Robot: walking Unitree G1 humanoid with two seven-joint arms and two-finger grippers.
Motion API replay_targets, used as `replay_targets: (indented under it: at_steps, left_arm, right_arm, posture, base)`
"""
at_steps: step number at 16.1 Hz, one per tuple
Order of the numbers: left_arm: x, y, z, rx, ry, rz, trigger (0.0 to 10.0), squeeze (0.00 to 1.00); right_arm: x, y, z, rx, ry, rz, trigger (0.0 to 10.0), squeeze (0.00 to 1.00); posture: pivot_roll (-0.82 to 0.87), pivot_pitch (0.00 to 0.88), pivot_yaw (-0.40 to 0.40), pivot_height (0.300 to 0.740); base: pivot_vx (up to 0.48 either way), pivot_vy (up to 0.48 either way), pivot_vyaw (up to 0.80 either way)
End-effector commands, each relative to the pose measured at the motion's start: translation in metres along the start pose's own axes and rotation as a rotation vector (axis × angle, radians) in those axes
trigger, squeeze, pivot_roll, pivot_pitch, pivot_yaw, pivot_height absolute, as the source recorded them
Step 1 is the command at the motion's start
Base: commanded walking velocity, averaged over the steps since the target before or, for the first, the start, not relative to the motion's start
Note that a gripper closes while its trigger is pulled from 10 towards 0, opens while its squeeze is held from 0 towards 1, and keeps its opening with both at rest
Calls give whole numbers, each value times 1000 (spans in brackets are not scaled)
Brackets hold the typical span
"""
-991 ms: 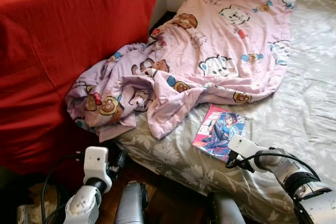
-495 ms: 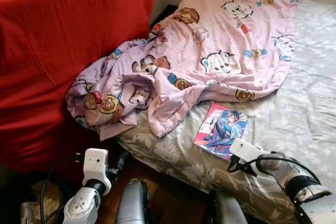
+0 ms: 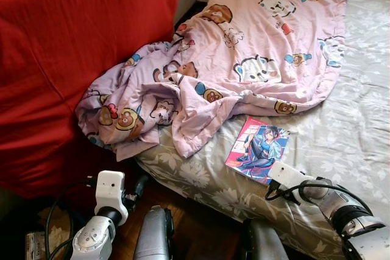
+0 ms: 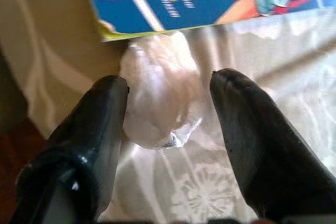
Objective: Clean up the room
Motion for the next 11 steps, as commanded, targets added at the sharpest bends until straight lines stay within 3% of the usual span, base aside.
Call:
replay_targets:
  at_steps: [1, 5, 6, 7, 8, 9, 11]
  left_arm:
    - [2, -6, -4, 37, -2, 27, 10000, 0]
    - [1, -7, -6, 41, -2, 27, 10000, 0]
    - [1, -7, -6, 42, -2, 27, 10000, 0]
    - [1, -7, -7, 42, -2, 27, 10000, 0]
    - [1, -7, -7, 42, -2, 28, 10000, 0]
    - [2, -7, -7, 43, -2, 29, 10000, 0]
    - [2, -7, -7, 44, 0, 30, 10000, 0]
  right_arm:
    - [-1, 1, 0, -6, -14, 19, 10000, 0]
    - [4, -2, 1, 5, 0, 8, 10000, 0]
    - [6, -3, 2, 6, 3, 8, 8510, 0]
    - [7, -3, 2, 6, 4, 8, 8510, 0]
    - [8, -4, 2, 8, 7, 10, 0, 0]
    - [11, -5, 3, 14, 12, 10, 9686, 0]
    - [14, -6, 3, 19, 21, 9, 10000, 0]
  posture:
    - [97, 210, 67, 615]
    - [99, 214, 66, 615]
    - [101, 217, 68, 615]
    - [101, 217, 68, 615]
    - [101, 217, 68, 615]
    - [107, 217, 70, 615]
    - [111, 217, 71, 615]
  base:
    - [0, 0, 0]
    - [0, 0, 0]
    - [0, 0, 0]
    - [0, 0, 0]
    - [0, 0, 0]
    - [0, 0, 0]
    - [0, 0, 0]
Point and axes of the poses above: a point about 5 cm out from each wrist's last joint towards the gripper, its own z axis pointing out of the wrist towards the gripper, its own y axis along the axis of the wrist's last joint, x = y × z, the point moved 2 cm from there along z, pointing out of the wrist towards the gripper
